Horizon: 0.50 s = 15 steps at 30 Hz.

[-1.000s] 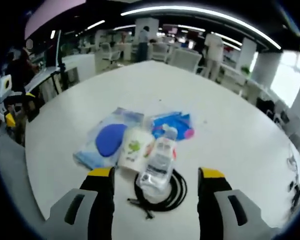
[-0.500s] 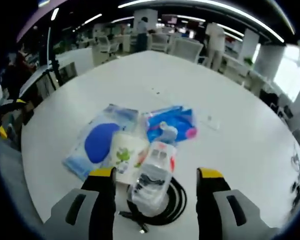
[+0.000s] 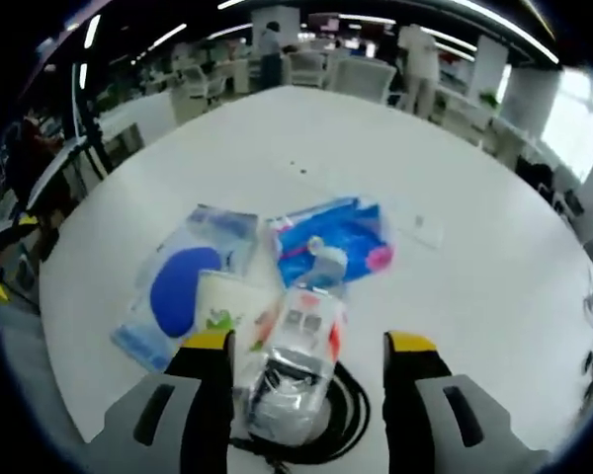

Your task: Arrange the tabletop items into an orderly group along one side of the table until the central work area is clear of visible clutter.

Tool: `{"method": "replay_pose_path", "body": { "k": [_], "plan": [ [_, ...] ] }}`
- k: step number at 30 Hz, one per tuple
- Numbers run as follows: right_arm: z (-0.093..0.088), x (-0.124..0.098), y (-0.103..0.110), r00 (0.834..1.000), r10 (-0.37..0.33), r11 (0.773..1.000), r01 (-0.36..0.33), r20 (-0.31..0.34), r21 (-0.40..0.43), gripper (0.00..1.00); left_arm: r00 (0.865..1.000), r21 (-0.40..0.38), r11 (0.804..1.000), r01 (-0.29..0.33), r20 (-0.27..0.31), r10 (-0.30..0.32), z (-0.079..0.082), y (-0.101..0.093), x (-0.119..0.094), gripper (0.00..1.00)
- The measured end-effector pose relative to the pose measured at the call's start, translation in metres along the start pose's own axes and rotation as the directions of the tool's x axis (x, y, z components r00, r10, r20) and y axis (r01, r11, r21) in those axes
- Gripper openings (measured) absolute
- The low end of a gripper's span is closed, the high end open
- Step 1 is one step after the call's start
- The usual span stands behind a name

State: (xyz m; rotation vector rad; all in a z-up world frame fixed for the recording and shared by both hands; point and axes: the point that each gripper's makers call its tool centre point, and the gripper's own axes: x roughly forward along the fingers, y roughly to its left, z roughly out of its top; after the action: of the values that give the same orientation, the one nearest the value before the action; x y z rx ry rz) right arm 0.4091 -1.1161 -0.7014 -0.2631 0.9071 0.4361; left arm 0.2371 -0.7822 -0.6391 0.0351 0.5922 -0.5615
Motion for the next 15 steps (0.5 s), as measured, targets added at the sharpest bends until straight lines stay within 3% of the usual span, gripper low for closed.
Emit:
{"method": "replay_pose_path", "body": {
  "k": [8,11,15],
  "plan": [
    [0.003,0.015,-0.002,0.998,-0.018,1.000,0.017,-0.062,-0.022,0.51,1.000,0.007,1.000,0.005,-0.001,-0.005,0.002,-0.001,0.000,0.91],
    [-0.001,0.019,-0.008,0.996,-0.023,1.000,0.024,-0.091,0.010,0.50,1.000,0.009,1.000,0.003,0.001,-0.003,0.003,0.000,-0.001,0.91],
    [-0.009,0.023,-0.010,0.990,-0.022,1.000,0.021,-0.139,-0.009,0.50,1.000,0.012,1.000,0.001,-0.002,-0.001,0.003,0.001,-0.001,0.91]
  ]
}}
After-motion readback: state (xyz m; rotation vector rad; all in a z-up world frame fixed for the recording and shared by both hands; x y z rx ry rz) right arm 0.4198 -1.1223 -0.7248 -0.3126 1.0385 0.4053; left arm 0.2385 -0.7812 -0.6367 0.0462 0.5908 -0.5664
